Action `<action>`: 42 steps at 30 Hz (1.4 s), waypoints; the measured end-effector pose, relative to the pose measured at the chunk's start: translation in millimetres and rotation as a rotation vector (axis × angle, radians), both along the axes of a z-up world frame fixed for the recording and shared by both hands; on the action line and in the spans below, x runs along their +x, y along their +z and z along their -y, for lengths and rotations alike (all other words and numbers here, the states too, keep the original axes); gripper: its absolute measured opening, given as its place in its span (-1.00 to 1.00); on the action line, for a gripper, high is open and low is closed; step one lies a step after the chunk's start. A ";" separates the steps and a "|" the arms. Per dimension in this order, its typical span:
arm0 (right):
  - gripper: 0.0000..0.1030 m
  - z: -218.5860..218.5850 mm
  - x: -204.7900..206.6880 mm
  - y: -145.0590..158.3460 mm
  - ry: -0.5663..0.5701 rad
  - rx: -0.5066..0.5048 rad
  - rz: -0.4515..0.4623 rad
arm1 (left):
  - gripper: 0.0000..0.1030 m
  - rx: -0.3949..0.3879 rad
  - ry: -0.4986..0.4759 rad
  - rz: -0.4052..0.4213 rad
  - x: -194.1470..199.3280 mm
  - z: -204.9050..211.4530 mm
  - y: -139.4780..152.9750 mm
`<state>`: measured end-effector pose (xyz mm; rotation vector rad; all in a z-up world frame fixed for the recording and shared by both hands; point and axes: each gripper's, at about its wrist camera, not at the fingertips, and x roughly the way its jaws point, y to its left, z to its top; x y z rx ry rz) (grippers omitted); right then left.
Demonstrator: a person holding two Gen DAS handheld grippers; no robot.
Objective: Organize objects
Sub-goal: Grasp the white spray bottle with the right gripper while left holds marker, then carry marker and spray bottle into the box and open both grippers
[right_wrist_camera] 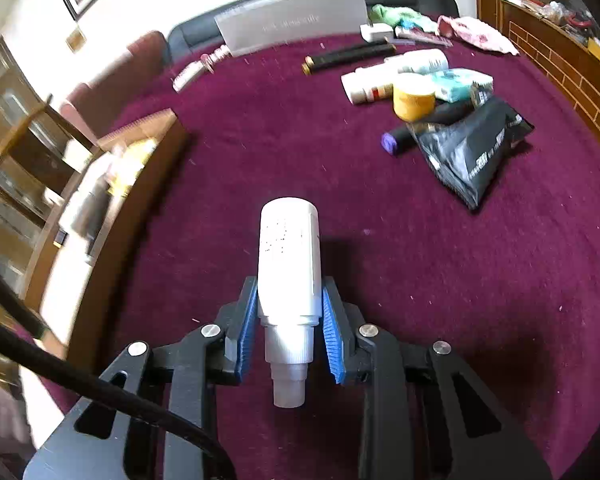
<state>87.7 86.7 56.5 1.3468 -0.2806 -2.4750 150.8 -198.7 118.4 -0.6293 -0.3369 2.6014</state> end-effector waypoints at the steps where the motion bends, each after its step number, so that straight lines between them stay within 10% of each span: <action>1: -0.47 2.2 1.1 5.2 0.013 -0.028 -0.005 | -0.78 0.006 0.006 0.001 0.3 3.7 0.1; 15: -0.46 105.0 -16.5 44.3 0.295 -0.212 0.032 | -0.78 -0.055 0.075 0.137 -12.5 62.6 -13.7; 42: -0.46 213.8 -70.0 -8.4 0.317 0.043 0.104 | -0.78 -0.224 0.125 0.471 -92.4 57.9 -80.6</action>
